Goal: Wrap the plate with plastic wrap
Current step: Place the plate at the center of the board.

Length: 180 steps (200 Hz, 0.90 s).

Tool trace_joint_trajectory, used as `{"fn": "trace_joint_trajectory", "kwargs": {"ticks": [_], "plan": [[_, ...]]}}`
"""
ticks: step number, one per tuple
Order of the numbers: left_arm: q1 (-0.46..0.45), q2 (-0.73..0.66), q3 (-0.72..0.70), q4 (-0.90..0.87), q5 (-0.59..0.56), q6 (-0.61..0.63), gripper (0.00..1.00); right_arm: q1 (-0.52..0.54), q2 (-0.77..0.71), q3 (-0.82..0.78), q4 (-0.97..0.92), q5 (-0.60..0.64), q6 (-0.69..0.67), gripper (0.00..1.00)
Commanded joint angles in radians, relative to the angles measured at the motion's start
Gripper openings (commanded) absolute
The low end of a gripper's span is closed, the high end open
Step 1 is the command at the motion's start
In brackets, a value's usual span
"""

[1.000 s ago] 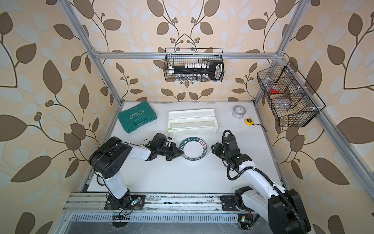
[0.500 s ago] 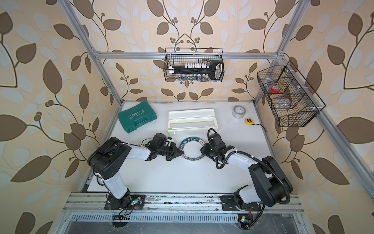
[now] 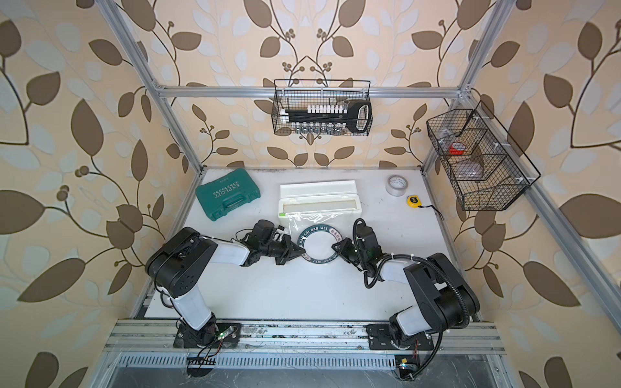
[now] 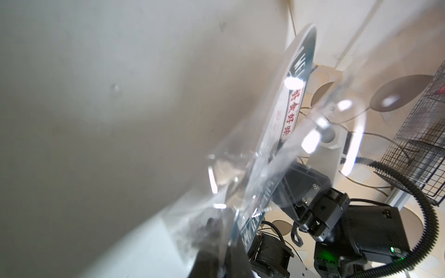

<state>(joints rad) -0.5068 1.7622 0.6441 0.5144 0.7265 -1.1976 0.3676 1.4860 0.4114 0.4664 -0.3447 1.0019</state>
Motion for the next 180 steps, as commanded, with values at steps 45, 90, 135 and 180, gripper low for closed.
{"fn": "trace_joint_trajectory", "kwargs": {"ticks": [45, 90, 135, 180], "plan": [[-0.014, -0.048, -0.002, 0.029, 0.026, 0.009, 0.0, -0.006, -0.026, -0.02, 0.176, -0.114, 0.021, 0.04], [-0.015, -0.201, 0.03, -0.163, -0.063, 0.07, 0.0, -0.009, -0.104, 0.008, 0.095, -0.07, 0.055, 0.0], [-0.013, -0.346, 0.177, -0.434, -0.152, 0.182, 0.0, -0.024, -0.167, 0.116, -0.011, -0.029, 0.049, 0.0], [-0.013, -0.381, 0.312, -0.573, -0.188, 0.271, 0.0, -0.035, -0.185, 0.221, -0.083, -0.023, 0.009, 0.0]]}}
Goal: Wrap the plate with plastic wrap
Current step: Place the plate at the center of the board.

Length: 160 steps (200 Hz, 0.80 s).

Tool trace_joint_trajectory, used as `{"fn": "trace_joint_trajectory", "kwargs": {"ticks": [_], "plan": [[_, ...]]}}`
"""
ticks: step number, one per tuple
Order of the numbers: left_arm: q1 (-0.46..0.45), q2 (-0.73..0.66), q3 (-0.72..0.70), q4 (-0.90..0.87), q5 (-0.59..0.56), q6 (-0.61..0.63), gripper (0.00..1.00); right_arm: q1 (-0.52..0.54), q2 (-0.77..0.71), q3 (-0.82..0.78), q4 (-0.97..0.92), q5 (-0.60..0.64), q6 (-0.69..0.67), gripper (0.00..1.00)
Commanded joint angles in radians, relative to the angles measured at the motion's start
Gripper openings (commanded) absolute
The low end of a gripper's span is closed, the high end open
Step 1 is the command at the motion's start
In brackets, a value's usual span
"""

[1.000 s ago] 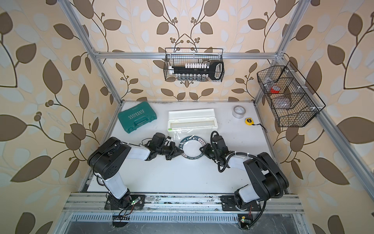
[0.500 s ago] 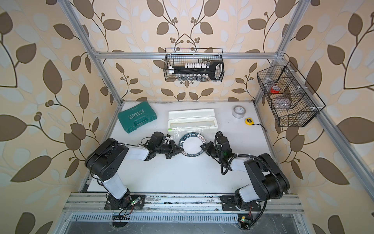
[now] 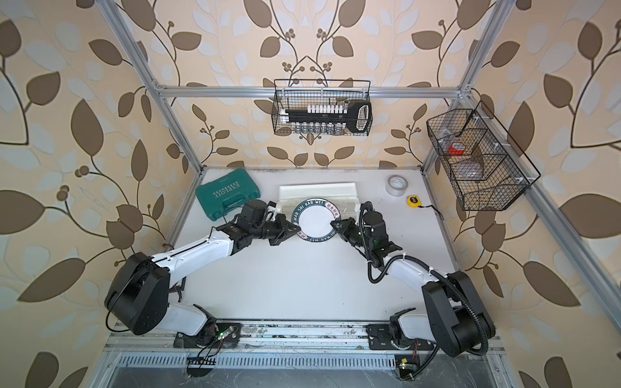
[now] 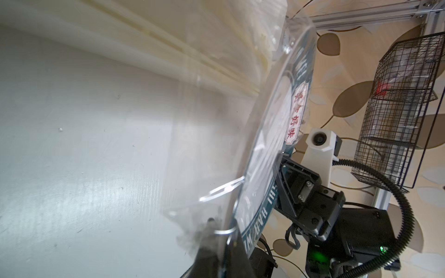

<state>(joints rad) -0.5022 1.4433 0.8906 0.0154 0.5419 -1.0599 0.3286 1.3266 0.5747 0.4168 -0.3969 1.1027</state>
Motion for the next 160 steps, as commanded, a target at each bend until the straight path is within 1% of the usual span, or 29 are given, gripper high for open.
{"fn": "trace_joint_trajectory", "kwargs": {"ticks": [1, 26, 46, 79, 105, 128, 146, 160], "plan": [[-0.018, -0.062, 0.065, -0.074, -0.003, 0.133, 0.0, 0.003, -0.027, 0.058, -0.034, 0.029, -0.093, 0.0], [-0.032, -0.064, -0.01, -0.013, 0.001, 0.104, 0.0, 0.004, -0.036, 0.022, -0.022, 0.016, -0.094, 0.0], [-0.054, -0.081, -0.103, 0.081, -0.006, 0.07, 0.0, 0.005, -0.063, -0.055, 0.013, 0.013, -0.091, 0.0], [-0.122, -0.143, -0.237, 0.183, -0.09, 0.062, 0.0, 0.03, -0.12, -0.182, 0.052, 0.019, -0.09, 0.0], [-0.171, -0.162, -0.344, 0.285, -0.158, 0.056, 0.0, 0.082, -0.146, -0.267, 0.068, 0.055, -0.101, 0.0], [-0.197, -0.147, -0.441, 0.377, -0.18, 0.018, 0.0, 0.107, -0.139, -0.329, 0.072, 0.071, -0.083, 0.0], [-0.222, -0.121, -0.492, 0.408, -0.187, -0.029, 0.0, 0.132, -0.136, -0.369, 0.064, 0.086, -0.065, 0.0], [-0.252, -0.097, -0.504, 0.406, -0.199, -0.052, 0.0, 0.156, -0.131, -0.386, 0.045, 0.107, -0.057, 0.0]]}}
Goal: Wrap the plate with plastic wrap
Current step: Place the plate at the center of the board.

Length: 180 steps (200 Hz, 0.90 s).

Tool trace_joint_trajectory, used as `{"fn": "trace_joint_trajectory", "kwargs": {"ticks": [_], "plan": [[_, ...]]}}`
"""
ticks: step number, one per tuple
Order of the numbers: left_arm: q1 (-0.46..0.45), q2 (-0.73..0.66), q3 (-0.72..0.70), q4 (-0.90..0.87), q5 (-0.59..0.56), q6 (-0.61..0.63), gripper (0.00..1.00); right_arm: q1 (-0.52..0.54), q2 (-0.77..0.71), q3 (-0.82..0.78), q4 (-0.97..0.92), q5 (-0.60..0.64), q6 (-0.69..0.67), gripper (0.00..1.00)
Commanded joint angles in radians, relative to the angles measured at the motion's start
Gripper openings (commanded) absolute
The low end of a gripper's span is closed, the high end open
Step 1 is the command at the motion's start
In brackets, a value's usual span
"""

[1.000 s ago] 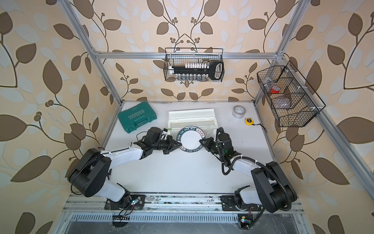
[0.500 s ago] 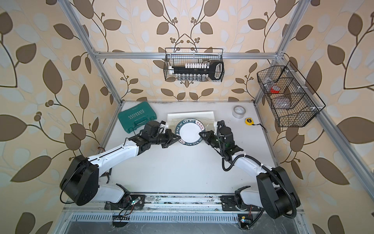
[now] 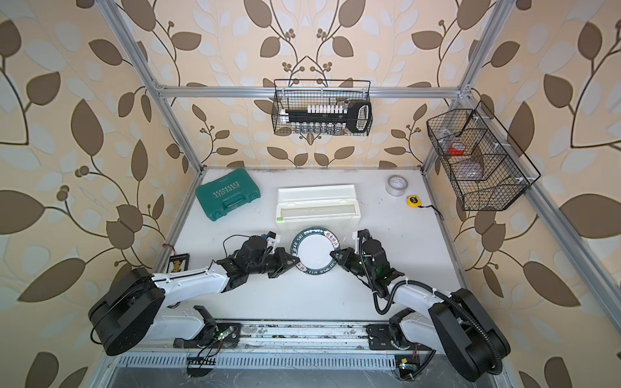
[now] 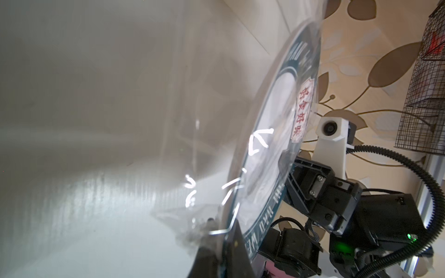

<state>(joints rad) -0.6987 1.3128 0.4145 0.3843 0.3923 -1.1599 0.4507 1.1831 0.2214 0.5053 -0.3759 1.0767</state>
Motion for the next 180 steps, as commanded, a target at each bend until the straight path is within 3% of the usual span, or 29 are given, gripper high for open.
{"fn": "trace_joint_trajectory", "kwargs": {"ticks": [1, 50, 130, 180], "plan": [[-0.058, 0.036, -0.029, 0.036, -0.05, 0.048, 0.0, 0.035, 0.014, -0.033, -0.046, 0.087, -0.031, 0.0], [-0.091, 0.157, -0.053, 0.035, -0.039, -0.026, 0.0, 0.072, 0.089, -0.022, -0.103, 0.121, -0.008, 0.0], [-0.104, 0.161, -0.042, -0.034, -0.056, -0.016, 0.0, 0.087, 0.149, 0.004, -0.179, 0.152, -0.007, 0.0], [-0.111, 0.204, -0.029, -0.034, -0.035, -0.019, 0.0, 0.078, 0.083, 0.073, -0.354, 0.164, -0.065, 0.39]]}}
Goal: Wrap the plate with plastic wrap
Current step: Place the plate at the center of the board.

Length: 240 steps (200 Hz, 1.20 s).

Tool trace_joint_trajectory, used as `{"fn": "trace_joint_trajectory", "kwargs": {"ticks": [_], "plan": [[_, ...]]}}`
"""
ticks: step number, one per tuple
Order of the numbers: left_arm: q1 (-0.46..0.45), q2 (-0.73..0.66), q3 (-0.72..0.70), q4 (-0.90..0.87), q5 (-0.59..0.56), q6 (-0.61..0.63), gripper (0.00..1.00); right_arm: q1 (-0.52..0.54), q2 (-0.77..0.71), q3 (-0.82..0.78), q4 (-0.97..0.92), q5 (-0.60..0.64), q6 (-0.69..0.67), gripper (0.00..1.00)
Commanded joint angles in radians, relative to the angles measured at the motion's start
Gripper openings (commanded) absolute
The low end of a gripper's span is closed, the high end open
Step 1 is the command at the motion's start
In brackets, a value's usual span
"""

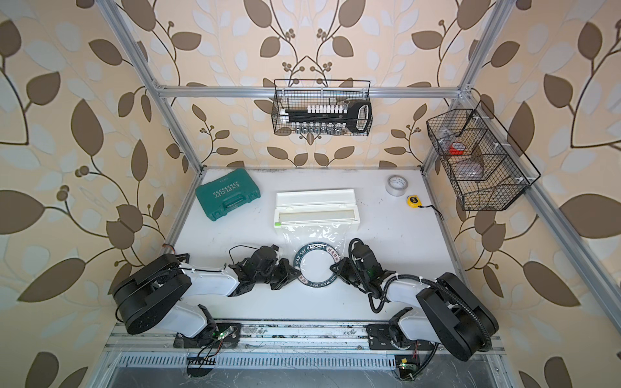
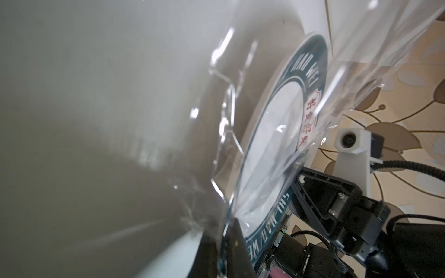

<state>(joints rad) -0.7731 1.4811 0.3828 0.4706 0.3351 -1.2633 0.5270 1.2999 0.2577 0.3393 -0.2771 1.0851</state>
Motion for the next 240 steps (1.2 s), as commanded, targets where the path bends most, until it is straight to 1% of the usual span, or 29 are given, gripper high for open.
{"fn": "trace_joint_trajectory", "kwargs": {"ticks": [1, 2, 3, 5, 19, 26, 34, 37, 47, 54, 67, 89, 114, 128, 140, 160, 167, 181, 200, 217, 229, 240], "plan": [[-0.037, 0.036, 0.002, -0.12, 0.022, 0.084, 0.0, -0.001, -0.041, 0.04, -0.199, 0.066, -0.078, 0.42], [-0.037, 0.037, 0.002, -0.121, 0.022, 0.084, 0.0, -0.001, -0.041, 0.04, -0.199, 0.066, -0.078, 0.42], [-0.038, 0.036, 0.002, -0.121, 0.022, 0.084, 0.0, -0.005, -0.049, 0.044, -0.213, 0.068, -0.082, 0.44], [-0.038, 0.033, 0.002, -0.123, 0.021, 0.084, 0.0, -0.006, -0.052, 0.046, -0.219, 0.069, -0.084, 0.45], [-0.04, 0.028, -0.003, -0.131, 0.019, 0.081, 0.0, -0.041, -0.112, 0.082, -0.332, 0.091, -0.122, 0.6], [-0.042, 0.026, -0.006, -0.132, 0.019, 0.078, 0.0, -0.069, -0.14, 0.11, -0.409, 0.111, -0.151, 0.65], [-0.044, 0.024, -0.011, -0.13, 0.018, 0.073, 0.0, -0.099, -0.165, 0.151, -0.492, 0.139, -0.179, 0.68], [-0.046, 0.025, -0.012, -0.129, 0.017, 0.072, 0.0, -0.108, -0.172, 0.17, -0.522, 0.152, -0.21, 0.69], [-0.05, 0.026, -0.014, -0.128, 0.016, 0.065, 0.0, -0.119, -0.185, 0.239, -0.61, 0.208, -0.266, 0.71], [-0.054, 0.03, -0.012, -0.124, 0.016, 0.062, 0.0, -0.119, -0.175, 0.287, -0.659, 0.24, -0.299, 0.72], [-0.063, 0.043, -0.012, -0.118, 0.016, 0.053, 0.0, -0.118, -0.135, 0.367, -0.713, 0.246, -0.339, 0.73], [-0.081, 0.059, -0.03, -0.085, 0.011, 0.014, 0.0, -0.109, -0.059, 0.42, -0.655, 0.172, -0.348, 0.72], [-0.088, 0.043, -0.053, -0.077, -0.005, -0.008, 0.0, -0.094, 0.032, 0.468, -0.537, 0.1, -0.347, 0.63], [-0.088, 0.035, -0.044, -0.095, -0.01, -0.001, 0.0, -0.085, 0.099, 0.526, -0.493, 0.055, -0.333, 0.62], [-0.088, 0.037, -0.034, -0.106, -0.009, 0.007, 0.0, -0.066, 0.152, 0.566, -0.446, 0.018, -0.288, 0.62], [-0.089, 0.044, -0.026, -0.106, -0.007, 0.01, 0.0, -0.011, 0.233, 0.606, -0.365, -0.02, -0.193, 0.67], [-0.089, 0.047, -0.026, -0.105, -0.007, 0.01, 0.0, 0.003, 0.259, 0.607, -0.319, -0.035, -0.131, 0.69], [-0.089, 0.052, -0.027, -0.104, -0.008, 0.009, 0.0, 0.032, 0.318, 0.62, -0.238, -0.059, -0.055, 0.7], [-0.089, 0.05, -0.025, -0.109, -0.011, 0.009, 0.0, 0.063, 0.389, 0.659, -0.171, -0.063, 0.003, 0.71], [-0.09, 0.046, -0.01, -0.136, -0.013, 0.023, 0.0, 0.08, 0.399, 0.685, -0.208, -0.003, 0.02, 0.71], [-0.089, 0.041, -0.006, -0.148, -0.01, 0.028, 0.0, 0.078, 0.373, 0.676, -0.26, 0.044, 0.005, 0.7], [-0.088, 0.027, -0.017, -0.15, -0.003, 0.029, 0.0, 0.065, 0.332, 0.671, -0.331, 0.087, -0.052, 0.71]]}}
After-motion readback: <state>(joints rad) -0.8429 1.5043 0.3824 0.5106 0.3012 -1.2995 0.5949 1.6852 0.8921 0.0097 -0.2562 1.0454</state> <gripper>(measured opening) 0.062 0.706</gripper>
